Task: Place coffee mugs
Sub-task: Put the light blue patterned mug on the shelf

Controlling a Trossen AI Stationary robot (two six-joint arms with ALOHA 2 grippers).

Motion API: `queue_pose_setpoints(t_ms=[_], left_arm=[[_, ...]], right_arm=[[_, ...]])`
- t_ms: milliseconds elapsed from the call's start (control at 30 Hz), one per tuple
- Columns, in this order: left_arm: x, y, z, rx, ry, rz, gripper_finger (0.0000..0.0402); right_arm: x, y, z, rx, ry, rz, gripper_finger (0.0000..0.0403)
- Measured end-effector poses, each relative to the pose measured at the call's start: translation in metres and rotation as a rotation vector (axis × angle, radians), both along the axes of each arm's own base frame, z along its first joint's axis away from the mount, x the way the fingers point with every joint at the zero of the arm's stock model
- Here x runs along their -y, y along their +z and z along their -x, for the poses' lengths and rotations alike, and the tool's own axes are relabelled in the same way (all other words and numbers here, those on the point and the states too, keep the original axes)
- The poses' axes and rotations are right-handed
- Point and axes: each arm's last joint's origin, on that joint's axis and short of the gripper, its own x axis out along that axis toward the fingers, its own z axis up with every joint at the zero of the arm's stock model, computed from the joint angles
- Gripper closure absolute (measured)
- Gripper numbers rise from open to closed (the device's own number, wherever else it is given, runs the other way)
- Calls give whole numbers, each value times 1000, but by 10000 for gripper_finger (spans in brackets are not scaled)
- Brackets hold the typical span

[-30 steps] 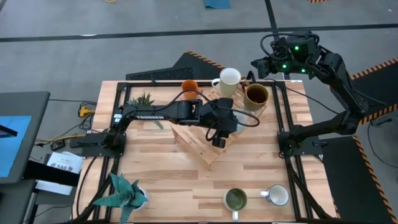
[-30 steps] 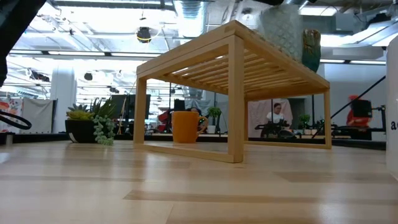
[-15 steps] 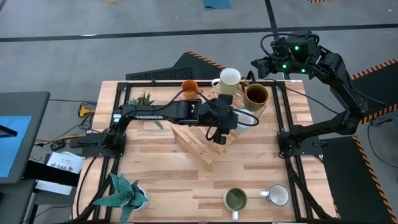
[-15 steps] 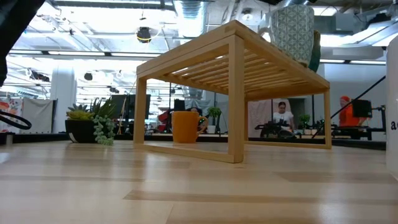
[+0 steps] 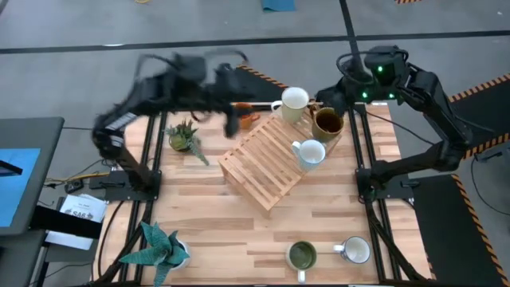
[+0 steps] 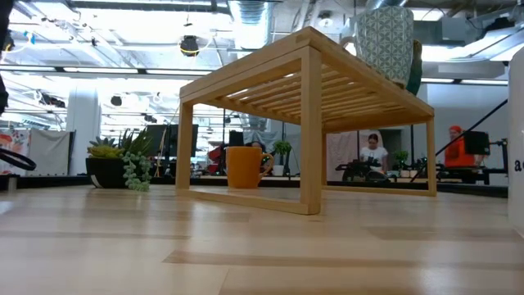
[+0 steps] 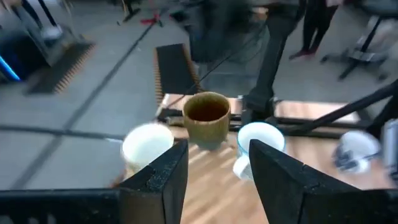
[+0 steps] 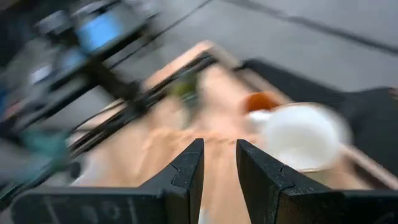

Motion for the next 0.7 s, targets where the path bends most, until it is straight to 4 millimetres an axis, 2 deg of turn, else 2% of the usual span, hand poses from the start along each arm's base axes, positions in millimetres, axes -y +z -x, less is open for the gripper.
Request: queue_pose_setpoints(t_ms=[133, 333, 433, 567, 700], left_arm=[[-13, -5, 29, 69, -29, 111, 254], [-4, -22, 59, 255, -50, 119, 257], [-1, -38, 67, 289, -48, 145, 258], [2, -50, 79, 310, -24, 180, 258], [2, -56, 84, 308, 11, 188, 258]], right_arm=[[-29, 0, -10, 28, 254, -97, 283], [-83, -4, -16, -43, 506, -253, 283], [-105, -10, -16, -123, 482, -283, 283], [-127, -25, -28, -252, 412, -243, 289], [-146, -42, -52, -347, 400, -158, 307]])
